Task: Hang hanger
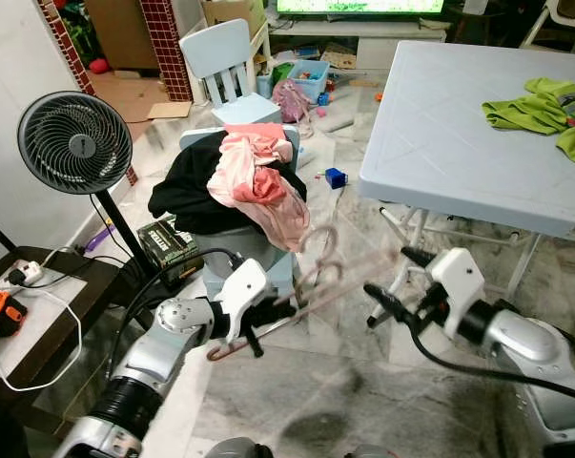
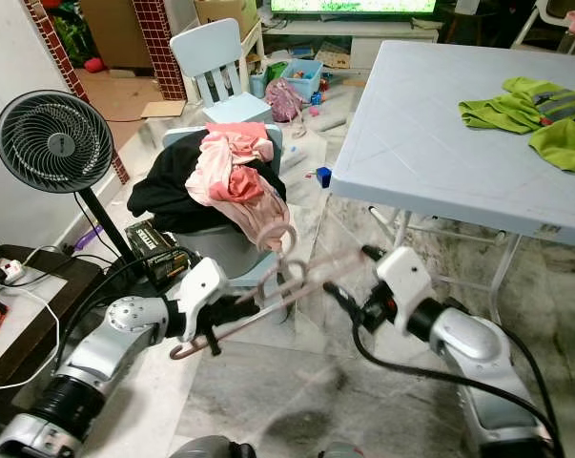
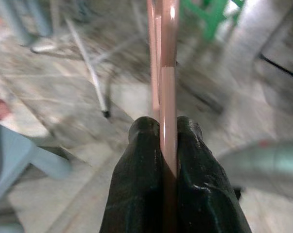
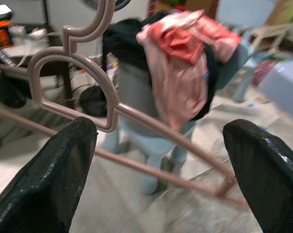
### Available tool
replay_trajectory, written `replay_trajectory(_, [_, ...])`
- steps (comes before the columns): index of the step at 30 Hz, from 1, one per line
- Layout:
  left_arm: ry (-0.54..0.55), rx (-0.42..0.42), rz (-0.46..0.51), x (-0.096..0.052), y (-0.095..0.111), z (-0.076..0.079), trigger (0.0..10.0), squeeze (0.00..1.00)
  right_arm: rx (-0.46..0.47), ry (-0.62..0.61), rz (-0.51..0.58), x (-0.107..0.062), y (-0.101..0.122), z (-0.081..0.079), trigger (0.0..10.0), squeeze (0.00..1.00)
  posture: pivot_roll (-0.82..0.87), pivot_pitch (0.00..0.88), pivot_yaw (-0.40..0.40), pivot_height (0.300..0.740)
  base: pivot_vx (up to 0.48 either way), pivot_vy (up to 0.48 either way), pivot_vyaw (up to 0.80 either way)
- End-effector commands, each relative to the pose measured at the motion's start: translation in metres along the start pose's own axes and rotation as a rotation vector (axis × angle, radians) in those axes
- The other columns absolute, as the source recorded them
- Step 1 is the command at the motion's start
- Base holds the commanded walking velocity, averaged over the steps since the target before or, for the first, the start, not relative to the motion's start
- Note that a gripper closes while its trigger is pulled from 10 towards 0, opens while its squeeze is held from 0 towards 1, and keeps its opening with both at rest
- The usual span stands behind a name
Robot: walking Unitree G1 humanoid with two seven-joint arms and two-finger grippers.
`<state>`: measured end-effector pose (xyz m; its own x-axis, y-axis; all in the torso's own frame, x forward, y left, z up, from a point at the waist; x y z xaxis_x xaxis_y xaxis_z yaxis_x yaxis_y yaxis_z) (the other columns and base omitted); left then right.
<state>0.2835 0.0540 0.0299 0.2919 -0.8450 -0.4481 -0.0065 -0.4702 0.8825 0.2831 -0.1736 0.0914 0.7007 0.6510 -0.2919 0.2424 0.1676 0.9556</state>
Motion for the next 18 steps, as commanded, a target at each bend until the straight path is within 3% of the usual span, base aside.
replay_trajectory(1, [-0.083,0.017,0.032,0.001,0.011,0.010,10.0,0.00,0.001,0.075,-0.006,0.000,0.004,-0.011,10.0,0.00,-0.11,0.000,0.090,0.740,0.000,0.000,0.00])
replay_trajectory(3, [-0.179,0.031,0.052,0.002,0.016,0.026,10.0,0.00,0.022,0.146,-0.045,-0.004,-0.001,-0.023,10.0,0.00,-0.11,0.000,0.093,0.740,0.000,0.000,0.00])
replay_trajectory(6, [-0.236,0.049,0.057,0.001,0.018,0.033,10.0,0.00,0.010,0.215,-0.106,-0.009,-0.011,-0.032,10.0,0.00,-0.11,0.000,0.092,0.740,0.000,0.000,0.00])
replay_trajectory(11, [-0.303,0.054,0.056,-0.002,0.019,0.038,10.0,0.00,-0.025,0.266,-0.160,-0.013,-0.015,-0.034,10.0,0.00,-0.11,0.000,0.095,0.740,0.000,0.000,0.00])
replay_trajectory(14, [-0.317,0.100,0.040,-0.004,0.018,0.038,10.0,0.00,-0.032,0.325,-0.213,-0.017,-0.017,-0.037,9.9,0.00,-0.11,0.000,0.097,0.740,0.000,0.000,0.00])
replay_trajectory(15, [-0.316,0.113,0.029,-0.004,0.017,0.037,10.0,0.00,-0.053,0.323,-0.250,-0.020,-0.021,-0.033,0.0,0.00,-0.11,0.000,0.097,0.740,0.000,0.000,0.00])
replay_trajectory(18, [-0.317,0.115,0.028,-0.005,0.017,0.036,10.0,0.00,-0.062,0.326,-0.275,-0.023,-0.023,-0.029,0.0,0.00,-0.11,0.000,0.097,0.740,0.000,0.000,0.00])
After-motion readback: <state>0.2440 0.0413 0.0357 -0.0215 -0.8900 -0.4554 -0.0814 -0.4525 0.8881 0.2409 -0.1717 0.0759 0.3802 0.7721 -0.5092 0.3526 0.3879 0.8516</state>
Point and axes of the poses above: a point about 5 cm out from each wrist's last joint towards the gripper, its own x axis pointing out of the wrist towards the gripper, its own y axis along the axis of the wrist's last joint, z = x × y, the point moved 6 cm from there along x, pointing out of the wrist towards the gripper, and after that the axes turned 14 degrees about x, right-handed, at the moved point
